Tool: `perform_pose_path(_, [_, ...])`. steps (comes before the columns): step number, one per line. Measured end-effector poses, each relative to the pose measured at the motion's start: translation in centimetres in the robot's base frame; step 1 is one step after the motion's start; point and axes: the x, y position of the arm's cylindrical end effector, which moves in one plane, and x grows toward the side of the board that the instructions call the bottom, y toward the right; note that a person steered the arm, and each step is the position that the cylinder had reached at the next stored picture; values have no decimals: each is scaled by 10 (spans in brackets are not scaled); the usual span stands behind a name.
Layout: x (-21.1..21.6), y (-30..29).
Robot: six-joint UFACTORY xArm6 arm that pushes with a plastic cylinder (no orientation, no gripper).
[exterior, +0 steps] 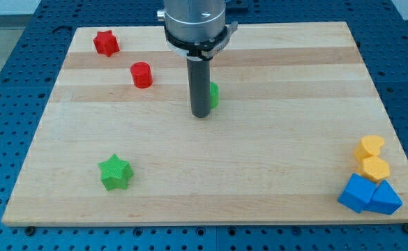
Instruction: Move your arm closer to green star
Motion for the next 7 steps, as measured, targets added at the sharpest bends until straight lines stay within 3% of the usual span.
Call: perform_pose_path(7, [43,35])
